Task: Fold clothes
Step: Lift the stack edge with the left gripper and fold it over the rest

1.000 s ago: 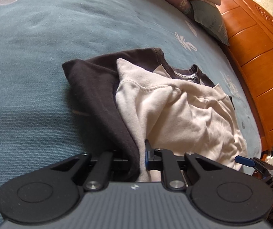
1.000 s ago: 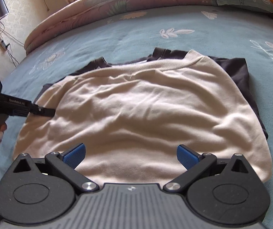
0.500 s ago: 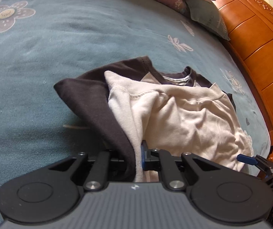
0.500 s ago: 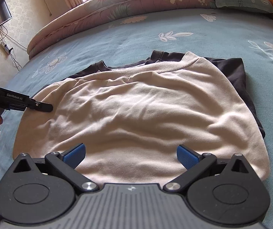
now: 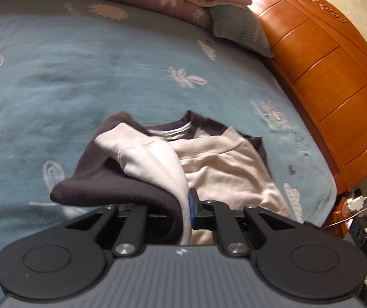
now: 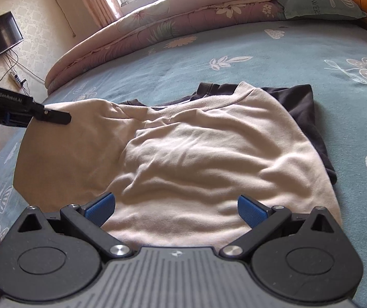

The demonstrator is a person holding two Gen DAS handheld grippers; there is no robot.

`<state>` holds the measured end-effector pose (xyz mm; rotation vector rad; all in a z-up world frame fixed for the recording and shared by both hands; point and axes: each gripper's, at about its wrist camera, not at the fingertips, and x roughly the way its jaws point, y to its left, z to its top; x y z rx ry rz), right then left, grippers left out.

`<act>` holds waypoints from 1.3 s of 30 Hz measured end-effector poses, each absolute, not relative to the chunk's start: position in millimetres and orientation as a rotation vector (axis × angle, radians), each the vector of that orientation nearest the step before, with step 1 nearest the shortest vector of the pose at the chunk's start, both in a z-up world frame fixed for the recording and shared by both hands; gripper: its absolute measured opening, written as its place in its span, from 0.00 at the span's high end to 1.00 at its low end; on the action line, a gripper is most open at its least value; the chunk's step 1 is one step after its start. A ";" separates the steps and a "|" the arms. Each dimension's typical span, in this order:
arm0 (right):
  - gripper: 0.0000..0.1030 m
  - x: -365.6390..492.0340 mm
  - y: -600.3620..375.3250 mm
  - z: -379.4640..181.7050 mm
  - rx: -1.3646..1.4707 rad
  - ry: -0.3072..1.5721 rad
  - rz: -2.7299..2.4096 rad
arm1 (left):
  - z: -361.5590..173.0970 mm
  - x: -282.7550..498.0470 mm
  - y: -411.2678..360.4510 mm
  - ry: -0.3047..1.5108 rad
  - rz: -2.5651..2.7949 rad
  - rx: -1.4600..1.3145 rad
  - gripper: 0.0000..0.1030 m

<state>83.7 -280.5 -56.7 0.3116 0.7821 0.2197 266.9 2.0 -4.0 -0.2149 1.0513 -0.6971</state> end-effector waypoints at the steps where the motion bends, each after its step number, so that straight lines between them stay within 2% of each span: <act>1: 0.00 81.4 -283.2 -55.7 0.316 0.778 0.221 | 0.0 267.4 -4.1 1.050 -0.707 -0.221 0.90; 13: 0.00 60.4 -310.1 -43.2 0.415 0.713 0.392 | 23.6 271.1 -86.8 1.070 -0.774 -0.227 0.90; 20: 0.00 55.6 -304.7 -45.5 0.362 0.727 0.437 | 28.3 273.0 -128.9 1.089 -0.793 -0.189 0.90; 39: 0.00 23.6 -359.8 -57.1 0.419 0.743 0.348 | -5.8 278.4 -234.6 1.188 -0.862 -0.103 0.90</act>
